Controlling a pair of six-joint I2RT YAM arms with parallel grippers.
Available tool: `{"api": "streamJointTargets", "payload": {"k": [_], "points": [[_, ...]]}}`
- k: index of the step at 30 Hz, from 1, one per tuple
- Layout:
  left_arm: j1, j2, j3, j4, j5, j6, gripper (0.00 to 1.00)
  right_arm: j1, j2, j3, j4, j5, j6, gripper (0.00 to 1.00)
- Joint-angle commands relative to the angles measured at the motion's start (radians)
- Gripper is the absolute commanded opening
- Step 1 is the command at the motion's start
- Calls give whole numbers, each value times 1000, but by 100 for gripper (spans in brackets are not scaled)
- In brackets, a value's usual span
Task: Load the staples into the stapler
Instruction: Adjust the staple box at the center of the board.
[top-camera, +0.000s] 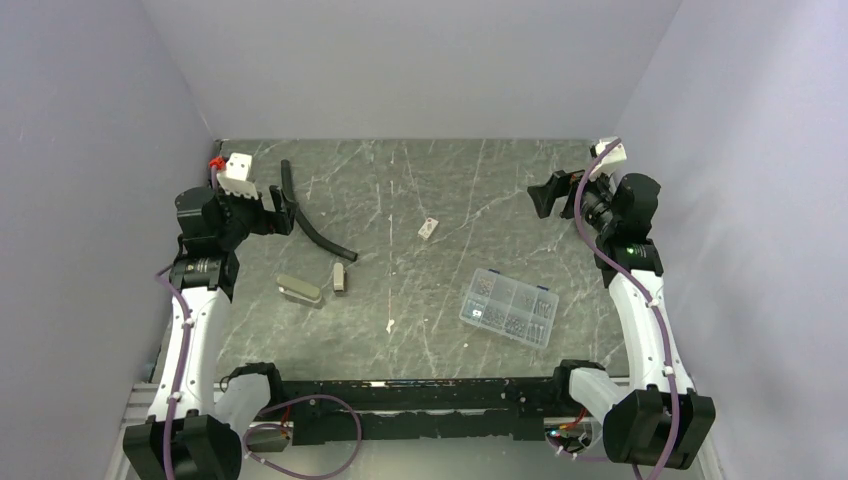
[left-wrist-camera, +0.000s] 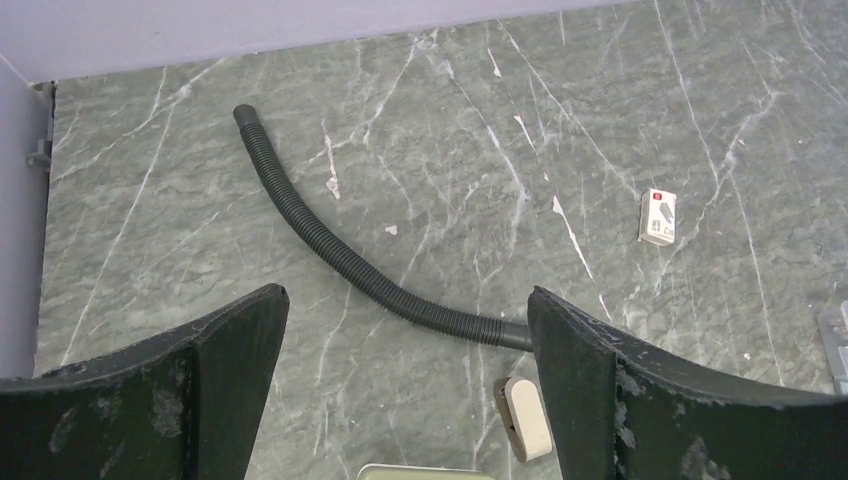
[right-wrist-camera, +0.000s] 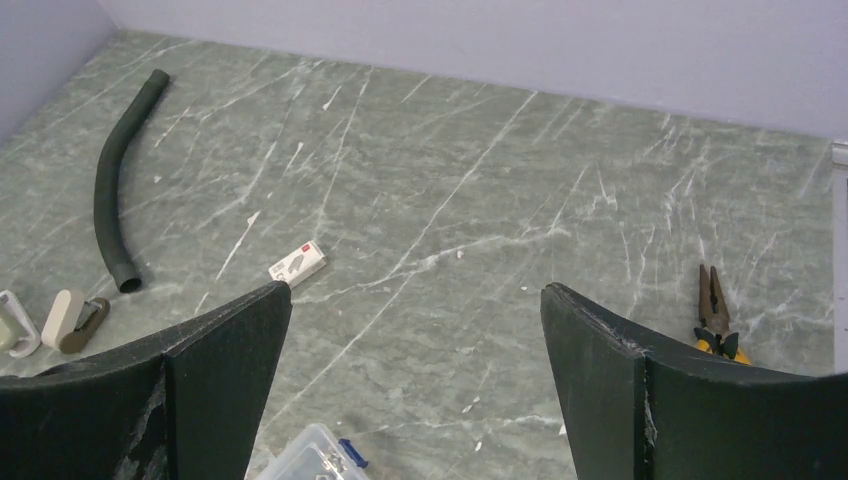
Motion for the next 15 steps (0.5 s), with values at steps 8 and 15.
{"api": "streamJointTargets", "payload": {"k": [8, 15], "points": [[1, 9, -10, 43, -15, -2, 95, -5, -1, -8, 54, 4, -11, 100], [1, 16, 6, 19, -7, 8, 95, -5, -6, -2, 53, 26, -25, 100]]}}
